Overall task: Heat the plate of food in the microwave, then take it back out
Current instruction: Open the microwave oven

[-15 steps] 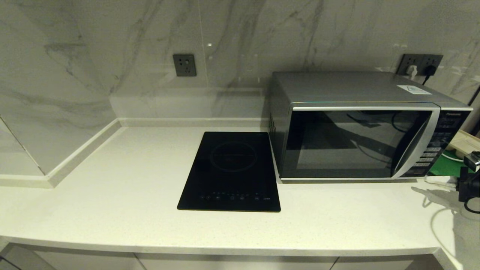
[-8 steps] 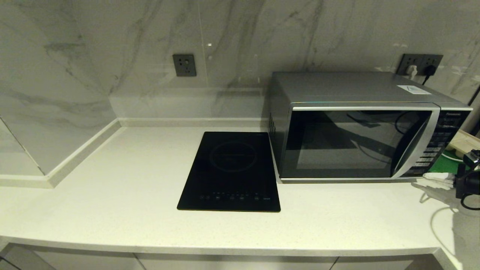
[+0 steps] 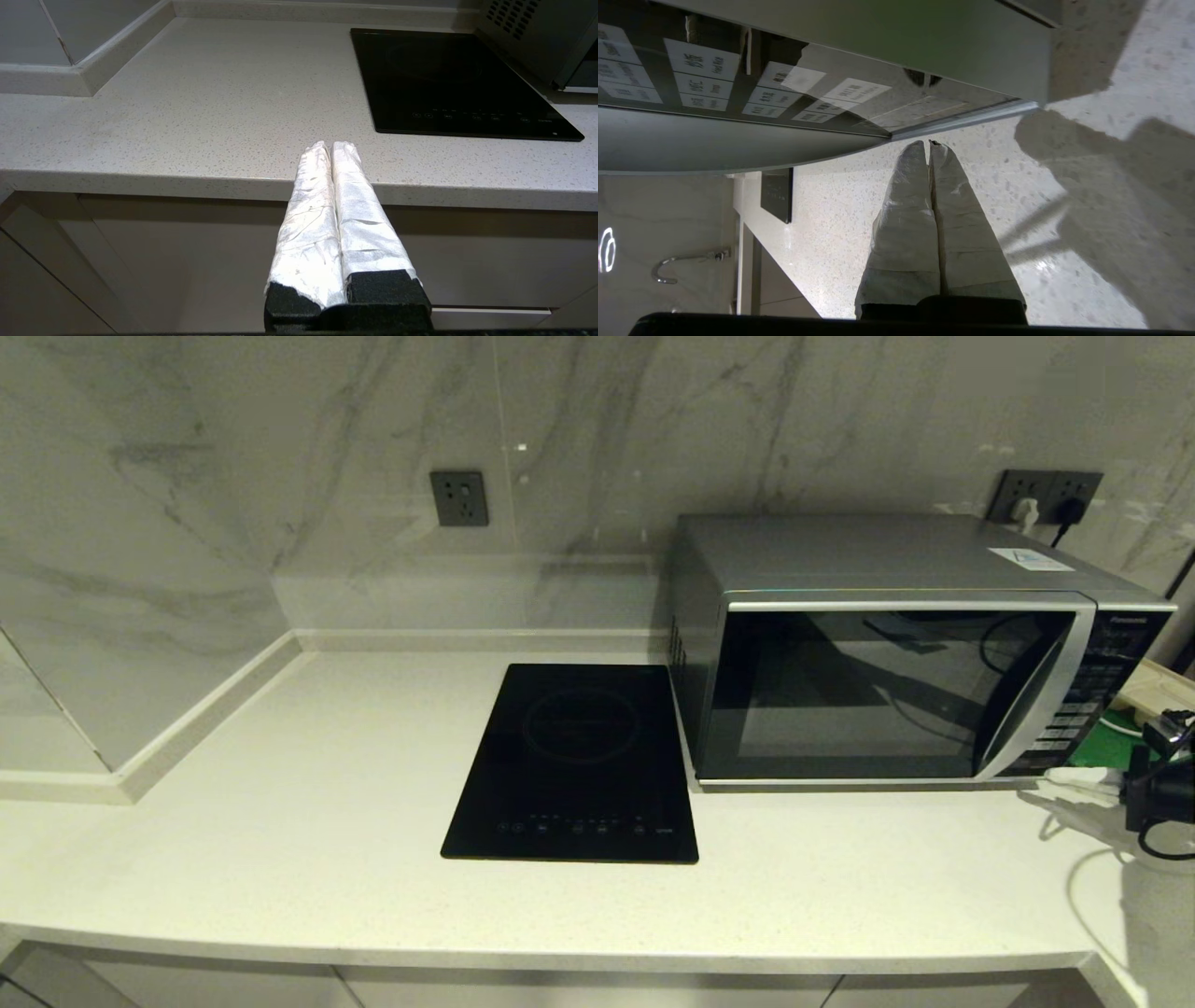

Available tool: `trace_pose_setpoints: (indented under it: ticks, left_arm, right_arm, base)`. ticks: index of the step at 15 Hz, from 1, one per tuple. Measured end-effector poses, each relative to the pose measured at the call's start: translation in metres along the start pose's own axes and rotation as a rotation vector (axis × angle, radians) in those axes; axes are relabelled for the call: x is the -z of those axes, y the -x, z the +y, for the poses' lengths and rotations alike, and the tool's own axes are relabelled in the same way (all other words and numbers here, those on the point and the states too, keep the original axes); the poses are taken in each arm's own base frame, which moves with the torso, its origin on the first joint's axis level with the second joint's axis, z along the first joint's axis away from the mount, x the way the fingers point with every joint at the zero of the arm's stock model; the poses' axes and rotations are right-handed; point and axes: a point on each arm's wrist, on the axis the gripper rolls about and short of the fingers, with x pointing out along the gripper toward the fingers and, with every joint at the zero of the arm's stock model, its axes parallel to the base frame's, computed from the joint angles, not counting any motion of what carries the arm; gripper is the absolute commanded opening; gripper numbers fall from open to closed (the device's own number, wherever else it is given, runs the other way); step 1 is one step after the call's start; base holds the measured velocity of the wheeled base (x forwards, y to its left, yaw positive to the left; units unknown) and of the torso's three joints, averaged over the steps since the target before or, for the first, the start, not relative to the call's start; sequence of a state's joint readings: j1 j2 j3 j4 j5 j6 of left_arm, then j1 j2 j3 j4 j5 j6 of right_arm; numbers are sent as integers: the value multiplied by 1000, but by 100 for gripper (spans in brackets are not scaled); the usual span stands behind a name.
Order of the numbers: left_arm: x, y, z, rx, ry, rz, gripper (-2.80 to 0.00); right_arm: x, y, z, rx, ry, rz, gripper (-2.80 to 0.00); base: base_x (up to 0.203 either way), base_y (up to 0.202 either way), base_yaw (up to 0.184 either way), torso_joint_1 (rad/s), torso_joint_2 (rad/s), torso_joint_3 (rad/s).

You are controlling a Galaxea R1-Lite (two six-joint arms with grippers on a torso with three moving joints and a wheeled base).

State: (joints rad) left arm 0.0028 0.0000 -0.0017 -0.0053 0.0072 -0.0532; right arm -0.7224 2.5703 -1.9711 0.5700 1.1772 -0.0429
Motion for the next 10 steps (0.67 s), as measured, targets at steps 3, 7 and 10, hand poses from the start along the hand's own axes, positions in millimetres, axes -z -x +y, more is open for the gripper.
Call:
trace_pose_setpoints:
  ticks: [3, 7, 10]
  left_arm:
    - [0, 0, 0, 0, 0, 0, -280]
    - [0, 0, 0, 0, 0, 0, -280]
    - [0, 0, 0, 0, 0, 0, -280]
  right_arm:
    - [0, -4, 3, -6, 5, 8, -280]
    - [-1, -7, 3, -8, 15, 9, -280]
    - [-3, -7, 3, -9, 31, 2, -280]
  base:
    - [0, 0, 0, 0, 0, 0]
    - [0, 0, 0, 0, 0, 0]
    - [0, 0, 0, 0, 0, 0]
